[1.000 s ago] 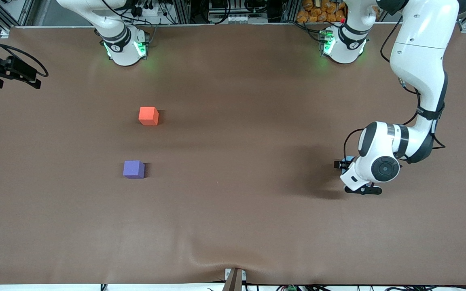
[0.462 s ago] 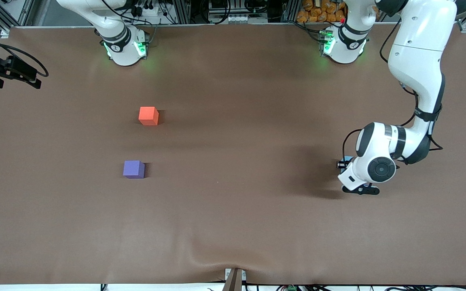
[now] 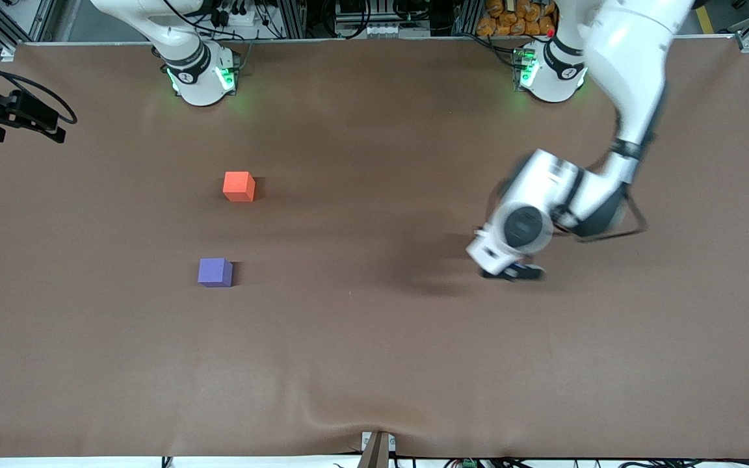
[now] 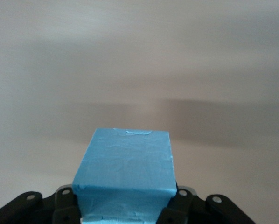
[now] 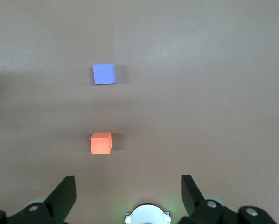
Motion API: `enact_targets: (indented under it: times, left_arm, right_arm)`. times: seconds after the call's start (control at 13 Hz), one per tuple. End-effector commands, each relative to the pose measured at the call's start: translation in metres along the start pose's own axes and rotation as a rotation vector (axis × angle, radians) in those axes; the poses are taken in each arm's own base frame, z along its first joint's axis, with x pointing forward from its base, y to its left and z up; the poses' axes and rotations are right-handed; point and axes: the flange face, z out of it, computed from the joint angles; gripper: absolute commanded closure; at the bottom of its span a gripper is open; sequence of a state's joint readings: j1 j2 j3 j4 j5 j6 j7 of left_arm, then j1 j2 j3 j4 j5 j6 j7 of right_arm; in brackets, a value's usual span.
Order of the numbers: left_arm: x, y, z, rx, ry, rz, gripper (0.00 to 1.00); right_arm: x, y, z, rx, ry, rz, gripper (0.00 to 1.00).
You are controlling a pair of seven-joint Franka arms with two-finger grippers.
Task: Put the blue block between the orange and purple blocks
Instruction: 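Carry the blue cube with the left gripper toward the table middle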
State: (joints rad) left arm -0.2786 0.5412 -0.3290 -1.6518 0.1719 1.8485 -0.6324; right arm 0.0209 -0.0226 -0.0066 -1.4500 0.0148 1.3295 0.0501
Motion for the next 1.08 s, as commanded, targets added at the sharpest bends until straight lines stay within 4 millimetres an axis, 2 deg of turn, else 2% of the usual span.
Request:
enact_targets:
  times: [0.0,0.08,0.15,0.31,0.46,0.54,0.62,0.69,0.77,0.85,1.0]
  left_arm:
    - [-0.038,0.112,0.008,-0.025,-0.028,-0.045,1.00]
    - [-0.063,0.147,0.025,0.006,-0.030,-0.035,1.00]
    - [-0.076,0.167,0.035,0.013,-0.026,-0.044,1.00]
    - [-0.098,0.215,0.035,-0.040,0.023,-0.067,1.00]
    - [-0.107,0.254,0.045,-0.107,0.063,-0.046,1.00]
    - [-0.104,0.263,0.054,-0.147,0.085,-0.044,1.00]
    - [-0.109,0.276,0.066,-0.173,0.102,-0.030,1.00]
    - [-0.111,0.279,0.070,-0.164,0.118,-0.027,0.88]
    - [-0.112,0.280,0.071,-0.155,0.130,-0.024,0.39]
    - [-0.110,0.278,0.068,-0.150,0.142,-0.016,0.00]
    - [-0.105,0.270,0.047,-0.153,0.179,-0.020,0.00]
  right_arm:
    - [0.000,0.003,-0.004,0.015,-0.004,-0.006,0.00]
    - [0.000,0.003,-0.004,0.015,-0.004,-0.006,0.00]
    - [0.000,0.002,-0.004,0.014,-0.004,-0.007,0.00]
    - [0.000,0.003,-0.004,0.015,-0.004,-0.006,0.00]
    - [0.000,0.003,-0.004,0.015,-0.004,-0.006,0.00]
    - [0.000,0.003,-0.004,0.015,-0.002,-0.006,0.00]
    - [0.000,0.003,-0.004,0.015,-0.002,-0.006,0.00]
    - [0.002,0.004,-0.001,0.015,-0.010,-0.004,0.00]
    - [0.003,0.003,0.000,0.014,-0.011,-0.006,0.00]
    - [0.003,0.003,0.000,0.014,-0.010,-0.006,0.00]
    - [0.003,0.003,0.000,0.014,-0.010,-0.006,0.00]
